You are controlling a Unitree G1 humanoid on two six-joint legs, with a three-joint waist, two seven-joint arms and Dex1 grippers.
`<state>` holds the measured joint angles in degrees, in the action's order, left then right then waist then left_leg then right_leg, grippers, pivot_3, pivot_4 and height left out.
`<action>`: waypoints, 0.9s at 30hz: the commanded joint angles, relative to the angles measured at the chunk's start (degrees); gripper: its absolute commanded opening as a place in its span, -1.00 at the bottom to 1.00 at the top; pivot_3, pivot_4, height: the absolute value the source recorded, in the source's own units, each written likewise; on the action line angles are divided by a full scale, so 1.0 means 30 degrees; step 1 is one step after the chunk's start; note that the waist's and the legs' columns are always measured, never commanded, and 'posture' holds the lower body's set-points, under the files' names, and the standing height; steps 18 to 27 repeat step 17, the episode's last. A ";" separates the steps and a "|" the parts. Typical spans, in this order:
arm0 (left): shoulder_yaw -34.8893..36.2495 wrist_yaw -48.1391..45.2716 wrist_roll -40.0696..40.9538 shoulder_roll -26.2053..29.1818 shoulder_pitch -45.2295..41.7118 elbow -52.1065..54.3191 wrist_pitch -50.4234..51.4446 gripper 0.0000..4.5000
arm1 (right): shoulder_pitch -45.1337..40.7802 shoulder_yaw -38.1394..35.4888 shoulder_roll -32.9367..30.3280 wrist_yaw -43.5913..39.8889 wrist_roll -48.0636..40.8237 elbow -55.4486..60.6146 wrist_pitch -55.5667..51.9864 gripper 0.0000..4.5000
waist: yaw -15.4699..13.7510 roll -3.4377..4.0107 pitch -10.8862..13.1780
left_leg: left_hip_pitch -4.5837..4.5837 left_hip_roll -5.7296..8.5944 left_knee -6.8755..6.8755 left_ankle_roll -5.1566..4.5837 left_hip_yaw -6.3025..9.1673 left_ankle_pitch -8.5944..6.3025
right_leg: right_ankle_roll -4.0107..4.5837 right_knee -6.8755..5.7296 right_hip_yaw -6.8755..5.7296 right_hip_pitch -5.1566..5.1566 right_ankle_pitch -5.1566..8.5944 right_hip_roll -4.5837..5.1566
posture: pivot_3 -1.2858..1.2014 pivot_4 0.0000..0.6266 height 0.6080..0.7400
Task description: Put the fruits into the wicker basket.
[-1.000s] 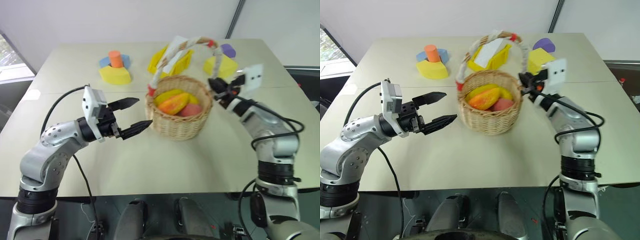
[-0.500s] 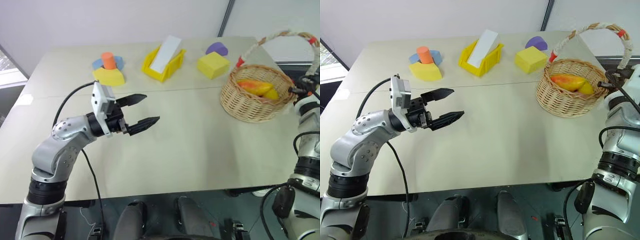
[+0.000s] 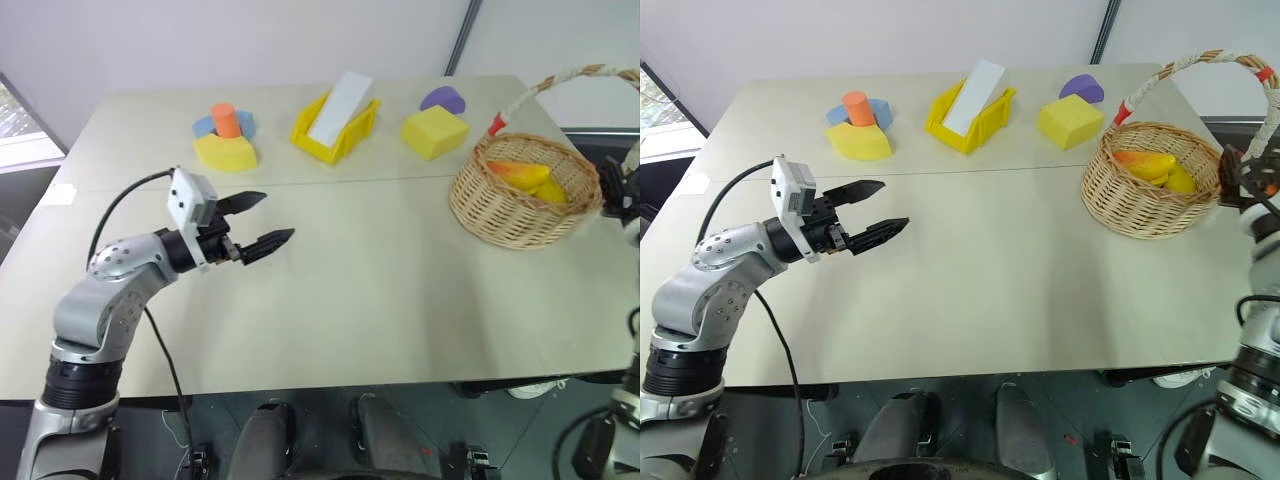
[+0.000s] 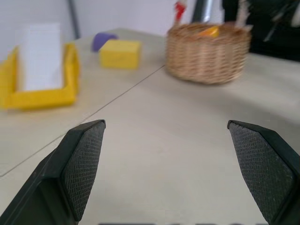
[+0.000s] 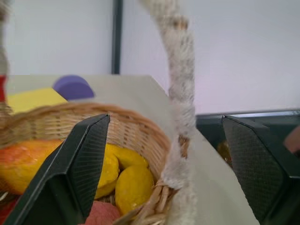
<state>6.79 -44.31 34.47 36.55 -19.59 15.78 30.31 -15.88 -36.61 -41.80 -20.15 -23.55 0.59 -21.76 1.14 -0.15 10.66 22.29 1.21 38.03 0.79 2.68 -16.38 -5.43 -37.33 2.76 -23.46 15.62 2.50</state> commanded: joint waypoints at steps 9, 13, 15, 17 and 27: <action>0.2645 0.1776 -0.1164 -0.0511 0.2967 -0.0685 -0.1655 1.00 | 0.3450 0.6276 -0.0290 -0.7942 -0.2817 0.7126 -0.0574 0.76 | -0.0044 -0.0008 0.0002 | -0.0011 -0.0023 0.0000 -0.0002 0.0015 -0.0003 | -0.0001 0.0004 0.0011 0.0007 0.0001 0.0022 | 0.03 -0.52 1.00; 0.2980 0.2175 -0.1448 -0.1059 0.3942 -0.0886 -0.2367 1.00 | 0.3006 0.8041 -0.0226 -0.8617 -0.2044 0.6407 -0.0256 0.76 | -0.0221 -0.0029 -0.0004 | 0.0005 0.0000 0.0012 0.0002 0.0065 -0.0003 | -0.0002 0.0032 -0.0027 0.0026 0.0000 0.0059 | 0.03 -0.52 1.00; 0.3279 0.2135 -0.1507 -0.1105 0.4578 -0.0849 -0.2746 1.00 | 0.2634 0.8545 0.0006 -0.8812 -0.1769 0.5699 0.0098 0.76 | -0.0194 -0.0037 -0.0003 | 0.0019 0.0004 0.0012 0.0004 0.0083 -0.0005 | -0.0001 0.0052 -0.0041 0.0026 0.0000 0.0065 | 0.03 -0.52 1.00; 0.3575 0.2052 -0.1336 -0.1117 0.5042 -0.0686 -0.2916 1.00 | 0.2406 0.8880 0.0275 -0.8868 -0.1364 0.5027 0.0601 0.76 | -0.0175 -0.0037 -0.0003 | 0.0022 0.0003 0.0009 0.0005 0.0086 -0.0006 | 0.0001 0.0058 -0.0044 0.0023 0.0000 0.0067 | 0.03 -0.52 1.00; 0.3575 0.2052 -0.1336 -0.1117 0.5042 -0.0686 -0.2916 1.00 | 0.2406 0.8880 0.0275 -0.8868 -0.1364 0.5027 0.0601 0.76 | -0.0175 -0.0037 -0.0003 | 0.0022 0.0003 0.0009 0.0005 0.0086 -0.0006 | 0.0001 0.0058 -0.0044 0.0023 0.0000 0.0067 | 0.03 -0.52 1.00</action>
